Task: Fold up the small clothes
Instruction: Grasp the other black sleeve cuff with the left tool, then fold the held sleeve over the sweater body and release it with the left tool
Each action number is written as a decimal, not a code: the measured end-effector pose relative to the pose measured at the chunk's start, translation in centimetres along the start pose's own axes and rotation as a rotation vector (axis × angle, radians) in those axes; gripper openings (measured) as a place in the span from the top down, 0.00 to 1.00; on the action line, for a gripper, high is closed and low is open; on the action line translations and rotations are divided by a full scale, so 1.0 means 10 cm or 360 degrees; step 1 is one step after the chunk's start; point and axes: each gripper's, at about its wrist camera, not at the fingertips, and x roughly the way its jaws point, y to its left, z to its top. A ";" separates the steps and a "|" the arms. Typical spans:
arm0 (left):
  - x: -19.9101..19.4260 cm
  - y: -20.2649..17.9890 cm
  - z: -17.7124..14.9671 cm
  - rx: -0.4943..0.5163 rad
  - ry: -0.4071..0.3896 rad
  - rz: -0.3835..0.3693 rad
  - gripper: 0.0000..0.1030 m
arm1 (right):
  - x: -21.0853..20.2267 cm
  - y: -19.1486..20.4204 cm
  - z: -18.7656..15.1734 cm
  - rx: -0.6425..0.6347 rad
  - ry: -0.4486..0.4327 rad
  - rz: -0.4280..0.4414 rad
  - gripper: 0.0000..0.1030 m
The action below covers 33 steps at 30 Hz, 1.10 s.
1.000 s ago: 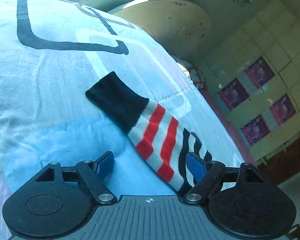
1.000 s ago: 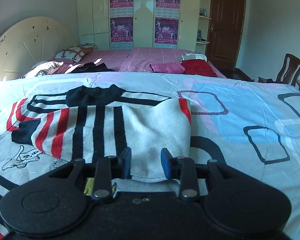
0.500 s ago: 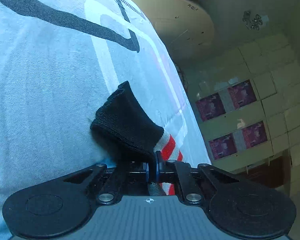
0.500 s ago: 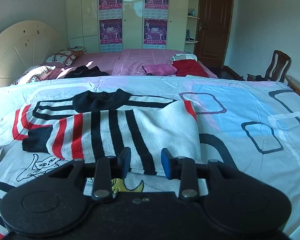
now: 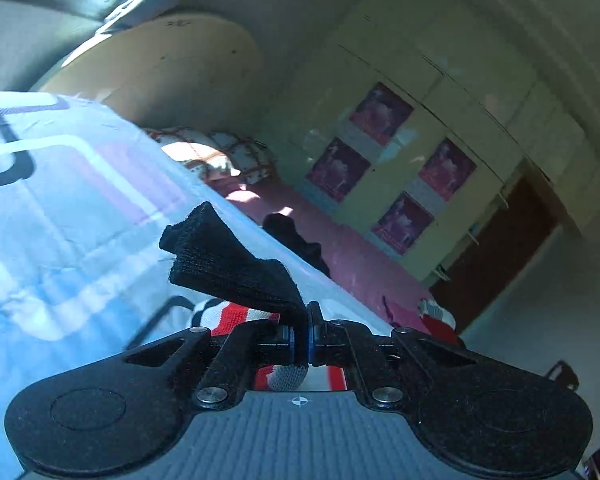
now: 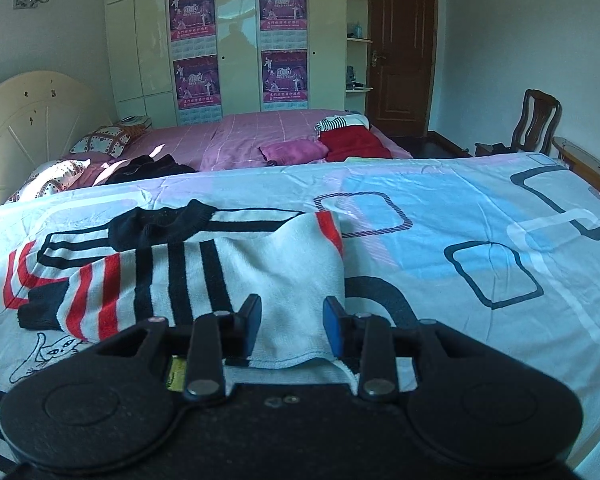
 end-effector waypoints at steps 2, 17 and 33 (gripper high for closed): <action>0.14 -0.45 -0.16 0.0120 0.0045 -0.0049 0.95 | 0.07 -0.14 0.00 0.0031 0.0009 -0.0004 0.67; 0.58 -3.05 -1.36 0.0745 0.0330 -0.0224 0.95 | 0.24 -1.40 -0.08 0.0144 0.0051 0.0005 0.66; 0.22 -3.96 -2.16 0.1223 0.0538 -0.0423 0.24 | 0.30 -1.94 -0.24 0.0264 0.0113 -0.0056 0.65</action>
